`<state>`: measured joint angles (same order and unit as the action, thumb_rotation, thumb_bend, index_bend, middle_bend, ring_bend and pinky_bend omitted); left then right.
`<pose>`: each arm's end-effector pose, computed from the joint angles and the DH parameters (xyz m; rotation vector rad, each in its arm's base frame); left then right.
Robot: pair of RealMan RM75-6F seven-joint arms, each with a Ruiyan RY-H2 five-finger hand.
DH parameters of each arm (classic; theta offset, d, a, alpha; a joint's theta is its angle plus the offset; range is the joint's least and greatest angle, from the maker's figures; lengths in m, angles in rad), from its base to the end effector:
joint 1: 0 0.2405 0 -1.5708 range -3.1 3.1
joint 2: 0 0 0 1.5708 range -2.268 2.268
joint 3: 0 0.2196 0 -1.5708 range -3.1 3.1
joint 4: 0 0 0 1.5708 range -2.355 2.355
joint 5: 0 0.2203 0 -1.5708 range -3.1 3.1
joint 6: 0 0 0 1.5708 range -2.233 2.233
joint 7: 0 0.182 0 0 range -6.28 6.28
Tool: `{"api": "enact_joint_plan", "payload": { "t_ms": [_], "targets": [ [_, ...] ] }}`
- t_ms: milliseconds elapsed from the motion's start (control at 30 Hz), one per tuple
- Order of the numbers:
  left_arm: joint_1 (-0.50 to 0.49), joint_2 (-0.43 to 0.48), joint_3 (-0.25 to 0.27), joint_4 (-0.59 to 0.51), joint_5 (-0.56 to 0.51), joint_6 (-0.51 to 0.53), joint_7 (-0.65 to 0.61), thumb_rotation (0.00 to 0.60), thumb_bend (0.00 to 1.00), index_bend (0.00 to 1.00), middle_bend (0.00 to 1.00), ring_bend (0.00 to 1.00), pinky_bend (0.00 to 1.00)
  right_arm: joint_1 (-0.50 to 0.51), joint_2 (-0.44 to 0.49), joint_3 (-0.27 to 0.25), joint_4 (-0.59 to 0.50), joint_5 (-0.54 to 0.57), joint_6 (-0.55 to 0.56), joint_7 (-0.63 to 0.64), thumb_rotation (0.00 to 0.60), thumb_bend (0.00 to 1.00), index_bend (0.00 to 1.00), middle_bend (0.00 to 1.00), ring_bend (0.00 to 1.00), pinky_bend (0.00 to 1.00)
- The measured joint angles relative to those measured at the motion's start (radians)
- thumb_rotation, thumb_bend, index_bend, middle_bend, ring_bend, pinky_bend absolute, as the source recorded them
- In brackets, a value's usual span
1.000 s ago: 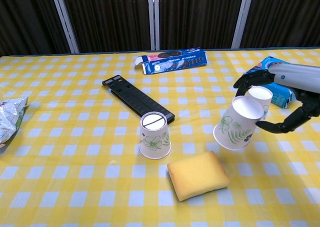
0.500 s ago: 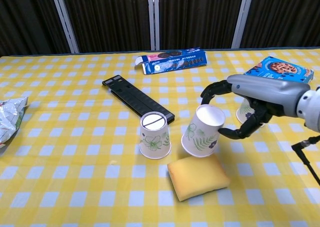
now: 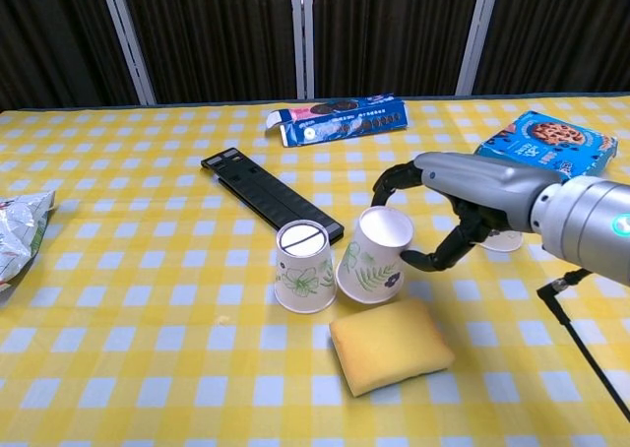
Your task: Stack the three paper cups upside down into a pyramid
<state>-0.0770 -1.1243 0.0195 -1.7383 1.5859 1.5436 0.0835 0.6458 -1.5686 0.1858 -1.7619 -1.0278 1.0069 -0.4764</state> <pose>-0.2445 0.1969 0.1149 -1.4443 -0.9183 -0.9768 -0.0758 -0.2948 -0.0559 1.8768 -1.1739 0.9857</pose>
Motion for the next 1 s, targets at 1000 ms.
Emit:
{"api": "enact_joint_plan", "payload": {
  "t_ms": [1000],
  "targets": [
    [0.004, 0.01, -0.002, 0.001, 0.009, -0.013, -0.025, 0.6, 0.27, 0.0, 0.0, 0.0, 0.0, 0.028, -0.087, -0.033, 0.056, 0.003, 0.089, -0.073, 0.6, 0.21, 0.18, 0.0, 0.0, 0.0]
  ]
}}
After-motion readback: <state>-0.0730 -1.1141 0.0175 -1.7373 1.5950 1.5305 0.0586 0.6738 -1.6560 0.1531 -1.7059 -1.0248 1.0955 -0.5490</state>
